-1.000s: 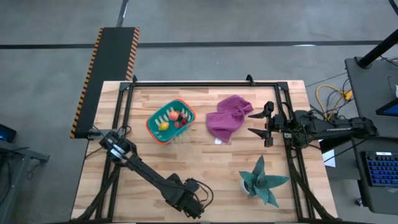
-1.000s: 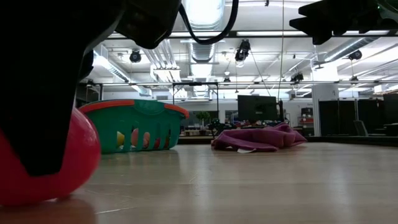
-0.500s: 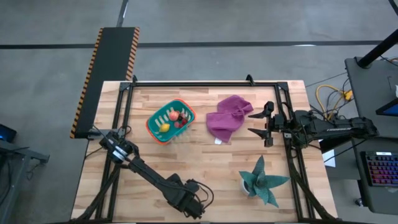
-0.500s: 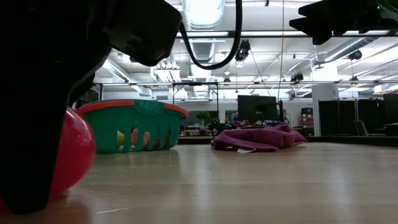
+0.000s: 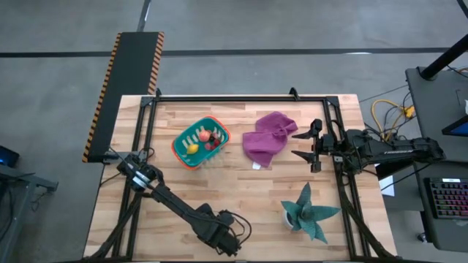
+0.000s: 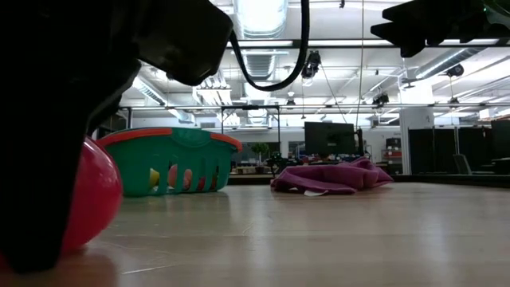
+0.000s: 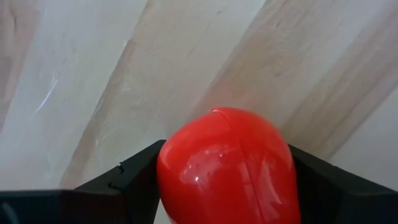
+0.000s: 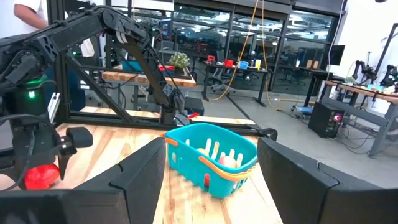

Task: Pick and placing Produce into tupperware
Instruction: Put the red apple into the blue basket

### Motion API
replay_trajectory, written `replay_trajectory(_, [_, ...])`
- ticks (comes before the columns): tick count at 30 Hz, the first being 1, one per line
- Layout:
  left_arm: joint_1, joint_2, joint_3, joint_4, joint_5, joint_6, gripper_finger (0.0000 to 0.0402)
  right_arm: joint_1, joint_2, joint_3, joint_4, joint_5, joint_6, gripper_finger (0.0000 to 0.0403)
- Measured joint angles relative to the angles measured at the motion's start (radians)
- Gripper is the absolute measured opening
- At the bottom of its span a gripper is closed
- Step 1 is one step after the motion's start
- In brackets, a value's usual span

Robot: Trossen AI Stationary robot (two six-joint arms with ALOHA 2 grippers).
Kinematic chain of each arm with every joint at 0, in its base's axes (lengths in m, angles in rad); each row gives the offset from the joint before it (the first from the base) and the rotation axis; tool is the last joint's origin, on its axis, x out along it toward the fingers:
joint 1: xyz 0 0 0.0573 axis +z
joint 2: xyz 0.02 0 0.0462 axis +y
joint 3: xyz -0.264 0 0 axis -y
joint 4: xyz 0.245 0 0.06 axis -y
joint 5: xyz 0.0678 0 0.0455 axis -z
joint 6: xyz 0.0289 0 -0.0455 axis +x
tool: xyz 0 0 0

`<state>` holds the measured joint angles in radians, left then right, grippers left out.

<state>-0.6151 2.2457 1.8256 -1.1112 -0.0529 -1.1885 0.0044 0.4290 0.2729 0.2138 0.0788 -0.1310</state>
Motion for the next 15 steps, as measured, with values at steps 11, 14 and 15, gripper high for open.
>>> replay_trajectory(11, [0.01,-0.042,0.0,-0.042,-0.016,0.017,0.0256,0.0,0.0,0.0,0.0,-0.001,0.0,0.0247])
replay_trajectory(14, [0.023,-0.072,0.0,-0.091,-0.07,0.031,0.0256,0.0,0.0,0.0,0.001,-0.003,0.0,0.0247])
replay_trajectory(15, [0.031,-0.08,0.0,-0.1,-0.086,0.046,0.0256,0.0,0.0,0.0,0.002,-0.003,0.0,0.0247])
